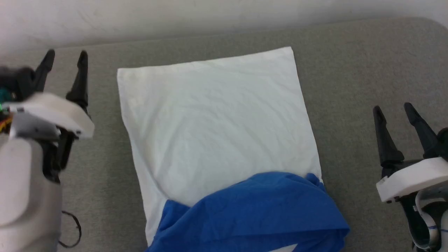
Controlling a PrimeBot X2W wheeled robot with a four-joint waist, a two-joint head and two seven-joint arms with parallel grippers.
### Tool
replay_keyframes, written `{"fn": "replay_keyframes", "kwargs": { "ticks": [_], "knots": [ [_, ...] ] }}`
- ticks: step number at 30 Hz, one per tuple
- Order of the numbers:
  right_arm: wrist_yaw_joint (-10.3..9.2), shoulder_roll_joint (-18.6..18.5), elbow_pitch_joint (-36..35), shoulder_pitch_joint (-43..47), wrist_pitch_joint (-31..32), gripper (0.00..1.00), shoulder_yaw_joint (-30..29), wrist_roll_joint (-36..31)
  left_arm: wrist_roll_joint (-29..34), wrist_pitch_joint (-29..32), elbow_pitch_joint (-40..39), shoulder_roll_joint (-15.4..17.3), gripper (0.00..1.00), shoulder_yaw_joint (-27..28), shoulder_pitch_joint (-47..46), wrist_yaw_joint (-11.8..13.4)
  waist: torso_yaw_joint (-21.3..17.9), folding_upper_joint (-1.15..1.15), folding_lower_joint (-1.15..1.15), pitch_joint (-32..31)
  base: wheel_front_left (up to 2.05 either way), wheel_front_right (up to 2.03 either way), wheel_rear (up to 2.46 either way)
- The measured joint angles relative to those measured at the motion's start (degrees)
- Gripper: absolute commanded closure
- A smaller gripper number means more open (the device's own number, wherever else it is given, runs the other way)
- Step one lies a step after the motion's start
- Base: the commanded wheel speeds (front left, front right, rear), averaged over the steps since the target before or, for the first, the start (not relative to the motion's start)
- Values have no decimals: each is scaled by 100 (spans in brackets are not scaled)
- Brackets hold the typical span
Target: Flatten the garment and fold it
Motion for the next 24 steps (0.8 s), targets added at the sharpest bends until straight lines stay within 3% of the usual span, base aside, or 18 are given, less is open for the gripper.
{"fn": "replay_keyframes", "kwargs": {
  "ticks": [4, 11, 16, 22, 23, 24],
  "knots": [
    [0, 110, -23, -6, -7, 0, 105, 1, -370, 809, 980, 169, 0, -193, -837, -240, -190, 0, 1, 300, 0, 0, 0],
    [0, 243, 79, -132, -148, 0, 389, 46, -767, 2169, 2391, 515, 0, -541, -1728, -348, -587, 0, 0, 683, 0, 0, 0],
    [0, 288, 147, -202, -210, 0, 544, 75, -880, 2524, 3002, 678, 0, -684, -2093, -358, -829, 0, 0, 962, 0, 0, 0],
    [0, 314, 210, -263, -198, 0, 589, 108, -910, 3364, 3305, 939, 0, -1148, -2512, -360, -1088, 0, -2, 1208, 0, 0, 0],
    [0, 314, 211, -263, -172, 0, 584, 112, -962, 3522, 3310, 983, 12, -1227, -2569, -358, -1120, 0, -2, 1232, 0, 0, 0],
    [0, 315, 208, -268, -127, 0, 586, 123, -1036, 3723, 3326, 1026, 40, -1284, -2626, -357, -1148, 0, -2, 1250, 0, 0, 0]
  ]
}}
